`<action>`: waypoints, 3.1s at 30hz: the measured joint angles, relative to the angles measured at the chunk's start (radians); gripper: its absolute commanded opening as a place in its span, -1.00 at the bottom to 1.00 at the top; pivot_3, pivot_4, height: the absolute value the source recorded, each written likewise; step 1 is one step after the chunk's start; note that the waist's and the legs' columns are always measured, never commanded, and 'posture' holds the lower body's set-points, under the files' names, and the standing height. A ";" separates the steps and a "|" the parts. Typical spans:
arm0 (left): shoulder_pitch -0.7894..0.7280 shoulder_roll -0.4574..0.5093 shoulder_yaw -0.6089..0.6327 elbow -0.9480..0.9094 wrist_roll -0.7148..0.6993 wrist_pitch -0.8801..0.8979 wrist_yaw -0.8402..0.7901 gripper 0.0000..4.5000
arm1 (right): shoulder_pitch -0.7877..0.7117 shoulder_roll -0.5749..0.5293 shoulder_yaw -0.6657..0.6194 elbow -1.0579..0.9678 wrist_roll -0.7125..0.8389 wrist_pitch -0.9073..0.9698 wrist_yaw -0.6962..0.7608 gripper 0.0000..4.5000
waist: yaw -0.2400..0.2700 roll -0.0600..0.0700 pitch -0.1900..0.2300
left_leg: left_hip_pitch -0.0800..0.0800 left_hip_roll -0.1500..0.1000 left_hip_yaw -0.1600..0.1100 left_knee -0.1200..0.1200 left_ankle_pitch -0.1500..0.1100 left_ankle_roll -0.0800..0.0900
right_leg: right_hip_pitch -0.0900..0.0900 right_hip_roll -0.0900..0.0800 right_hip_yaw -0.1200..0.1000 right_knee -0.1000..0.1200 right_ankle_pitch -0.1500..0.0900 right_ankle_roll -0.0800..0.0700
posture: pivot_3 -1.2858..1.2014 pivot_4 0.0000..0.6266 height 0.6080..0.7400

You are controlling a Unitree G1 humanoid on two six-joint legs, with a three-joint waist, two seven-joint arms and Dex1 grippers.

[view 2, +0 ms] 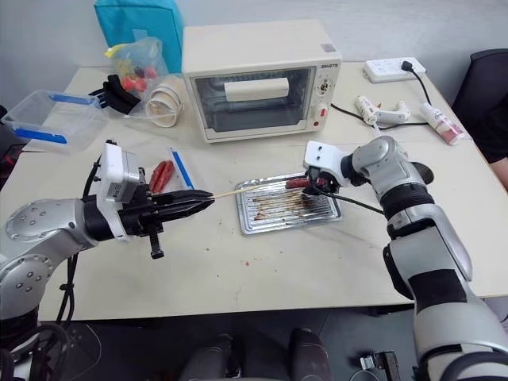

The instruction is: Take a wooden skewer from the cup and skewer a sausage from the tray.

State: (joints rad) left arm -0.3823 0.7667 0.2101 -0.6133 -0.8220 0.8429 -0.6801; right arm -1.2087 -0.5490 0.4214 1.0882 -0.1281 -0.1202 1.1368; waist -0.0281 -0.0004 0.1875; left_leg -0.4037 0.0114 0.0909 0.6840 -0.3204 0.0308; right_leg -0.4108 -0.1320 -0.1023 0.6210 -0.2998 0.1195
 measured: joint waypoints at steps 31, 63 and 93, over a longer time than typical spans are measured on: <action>-0.024 0.077 -0.013 0.119 0.034 -0.054 -0.102 -1.00 | 0.101 -0.137 -0.171 -0.407 0.093 0.153 0.323 -0.85 | 0.007 0.000 0.000 | 0.000 0.000 -0.001 0.000 0.000 0.000 | 0.000 0.000 0.000 0.001 0.000 0.000 | 0.03 -0.52 1.00; -0.103 0.066 -0.111 0.134 0.051 -0.083 -0.176 -1.00 | 0.330 -0.307 -0.194 -1.066 0.472 0.521 0.371 -0.85 | 0.028 0.000 0.000 | 0.002 0.000 0.002 0.002 0.000 0.000 | 0.000 0.000 0.001 0.003 0.000 0.000 | 0.03 -0.52 1.00; -0.084 0.093 -0.105 0.118 0.060 -0.084 -0.200 -1.00 | 0.316 -0.302 -0.194 -1.076 0.471 0.507 0.374 -0.85 | 0.027 0.000 0.000 | 0.002 0.000 0.002 0.002 0.000 0.000 | 0.000 0.000 0.001 0.003 0.000 0.000 | 0.03 -0.52 1.00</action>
State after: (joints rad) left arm -0.4661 0.8594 0.1056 -0.4957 -0.7621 0.7586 -0.8804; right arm -0.8924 -0.8511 0.2276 0.0126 0.3434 0.3865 1.5106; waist -0.0008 -0.0003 0.1877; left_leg -0.4017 0.0111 0.0926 0.6855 -0.3204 0.0306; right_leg -0.4108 -0.1318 -0.1017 0.6240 -0.2997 0.1193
